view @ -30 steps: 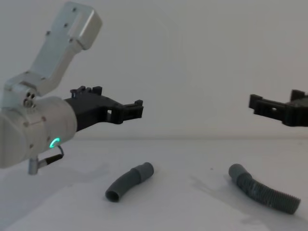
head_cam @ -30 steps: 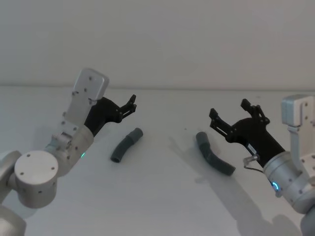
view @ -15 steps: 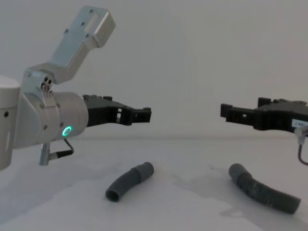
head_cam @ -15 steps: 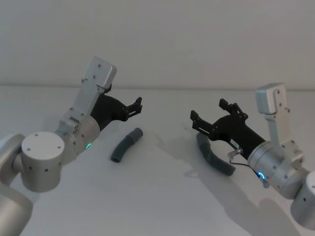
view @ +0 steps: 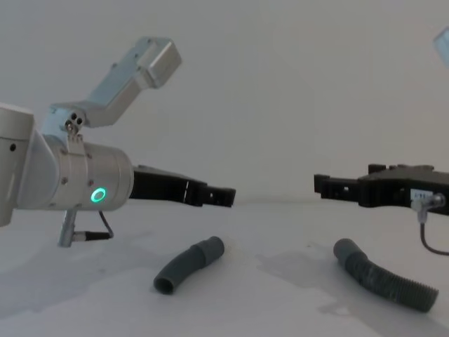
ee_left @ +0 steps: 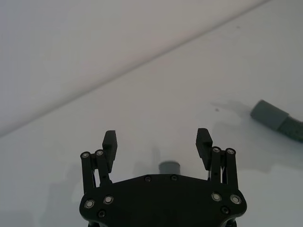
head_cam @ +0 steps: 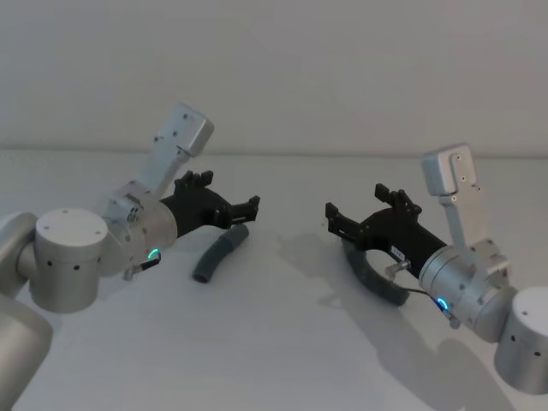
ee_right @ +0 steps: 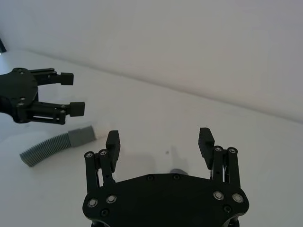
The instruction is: Use both hands to pick up one end of the pipe from the table, align the ends, and insert them.
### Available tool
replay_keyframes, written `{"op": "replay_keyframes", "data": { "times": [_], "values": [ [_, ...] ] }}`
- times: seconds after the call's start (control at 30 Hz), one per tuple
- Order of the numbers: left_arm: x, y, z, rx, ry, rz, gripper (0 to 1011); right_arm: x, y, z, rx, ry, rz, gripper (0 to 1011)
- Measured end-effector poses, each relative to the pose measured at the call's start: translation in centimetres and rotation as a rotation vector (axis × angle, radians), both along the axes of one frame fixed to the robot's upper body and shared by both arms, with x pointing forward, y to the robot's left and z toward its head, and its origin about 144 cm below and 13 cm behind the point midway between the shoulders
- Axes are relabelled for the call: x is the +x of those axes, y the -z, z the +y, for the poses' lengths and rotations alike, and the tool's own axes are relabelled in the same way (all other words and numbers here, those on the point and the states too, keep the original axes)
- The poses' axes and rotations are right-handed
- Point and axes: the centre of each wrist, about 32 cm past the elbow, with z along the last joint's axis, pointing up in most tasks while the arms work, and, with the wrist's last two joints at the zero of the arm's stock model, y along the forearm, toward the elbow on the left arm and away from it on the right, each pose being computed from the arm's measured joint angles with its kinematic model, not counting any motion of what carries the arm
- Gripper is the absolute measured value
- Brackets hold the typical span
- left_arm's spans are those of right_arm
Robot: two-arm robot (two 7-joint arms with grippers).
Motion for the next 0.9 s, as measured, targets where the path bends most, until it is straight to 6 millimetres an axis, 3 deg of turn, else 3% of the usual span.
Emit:
{"op": "replay_keyframes", "data": {
  "times": [0.9],
  "values": [
    [0.7, 2.4, 0.0, 0.003, 0.018, 0.130, 1001, 0.9, 1.5, 1.1, -0.036, 0.054, 0.154, 1001]
  ]
}}
